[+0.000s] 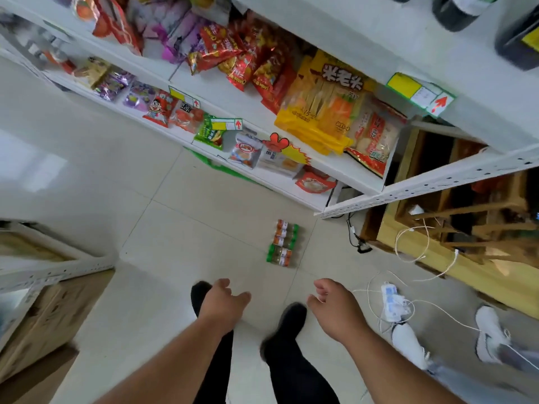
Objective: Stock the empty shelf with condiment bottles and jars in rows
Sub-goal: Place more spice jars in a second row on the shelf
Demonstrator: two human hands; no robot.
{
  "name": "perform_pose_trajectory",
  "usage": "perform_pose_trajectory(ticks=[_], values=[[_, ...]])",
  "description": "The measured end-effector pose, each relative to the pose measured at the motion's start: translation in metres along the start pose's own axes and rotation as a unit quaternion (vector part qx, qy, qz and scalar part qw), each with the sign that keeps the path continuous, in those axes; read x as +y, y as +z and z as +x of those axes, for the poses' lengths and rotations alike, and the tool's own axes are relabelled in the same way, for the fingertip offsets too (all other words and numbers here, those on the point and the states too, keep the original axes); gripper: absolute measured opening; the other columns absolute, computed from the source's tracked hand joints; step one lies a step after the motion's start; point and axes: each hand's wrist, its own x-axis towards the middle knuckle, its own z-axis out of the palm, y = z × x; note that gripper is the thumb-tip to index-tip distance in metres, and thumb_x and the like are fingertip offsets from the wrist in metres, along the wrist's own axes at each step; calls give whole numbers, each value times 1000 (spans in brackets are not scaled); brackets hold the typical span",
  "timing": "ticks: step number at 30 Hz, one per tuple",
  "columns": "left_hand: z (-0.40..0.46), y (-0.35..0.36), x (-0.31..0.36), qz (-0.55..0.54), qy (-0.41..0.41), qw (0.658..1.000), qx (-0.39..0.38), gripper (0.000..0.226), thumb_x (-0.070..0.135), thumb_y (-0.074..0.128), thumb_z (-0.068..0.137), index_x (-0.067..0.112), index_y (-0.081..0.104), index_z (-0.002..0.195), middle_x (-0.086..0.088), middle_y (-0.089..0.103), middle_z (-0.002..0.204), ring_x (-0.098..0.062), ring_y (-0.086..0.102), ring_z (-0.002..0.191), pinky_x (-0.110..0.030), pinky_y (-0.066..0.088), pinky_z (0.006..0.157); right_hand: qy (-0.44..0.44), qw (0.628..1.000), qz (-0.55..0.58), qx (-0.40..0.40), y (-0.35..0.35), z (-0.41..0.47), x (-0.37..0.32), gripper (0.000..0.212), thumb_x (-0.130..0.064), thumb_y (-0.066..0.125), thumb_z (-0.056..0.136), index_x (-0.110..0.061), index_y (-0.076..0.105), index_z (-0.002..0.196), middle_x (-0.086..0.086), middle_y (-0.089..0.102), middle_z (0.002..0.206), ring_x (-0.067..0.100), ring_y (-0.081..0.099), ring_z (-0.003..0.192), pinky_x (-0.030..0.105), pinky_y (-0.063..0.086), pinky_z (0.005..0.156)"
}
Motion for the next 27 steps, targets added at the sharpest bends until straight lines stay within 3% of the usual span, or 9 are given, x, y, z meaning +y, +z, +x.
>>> perform_pose_trajectory(ticks=[8,14,19,27], values=[[67,55,-18,-130,-40,990,38,70,30,74,89,13,41,148,-10,56,139,-28,59,122,-37,51,95,-38,996,-78,-33,17,97,-2,49,-42,65,94,-25,57,139,-6,61,131,14,61,116,36,51,99],[148,136,-28,-232,-97,967,33,79,41,76,87,13,39,151,-9,58,139,-27,60,118,-31,47,90,-67,987,-136,-50,47,205,34,49,-43,65,95,-26,56,140,-7,59,130,14,62,115,31,51,93],[228,203,-41,-312,-140,939,44,79,45,77,85,15,41,149,-6,58,134,-30,62,111,-46,50,103,-77,977,-193,-44,82,300,70,49,-43,64,95,-23,57,139,0,62,128,21,63,112,33,51,91],[362,286,-58,-381,-175,907,49,76,45,79,83,15,45,144,-7,58,127,-28,61,108,-44,53,99,-131,950,-282,-42,160,426,107,26,-42,63,94,-23,68,111,-1,67,107,23,63,92,36,55,80]])
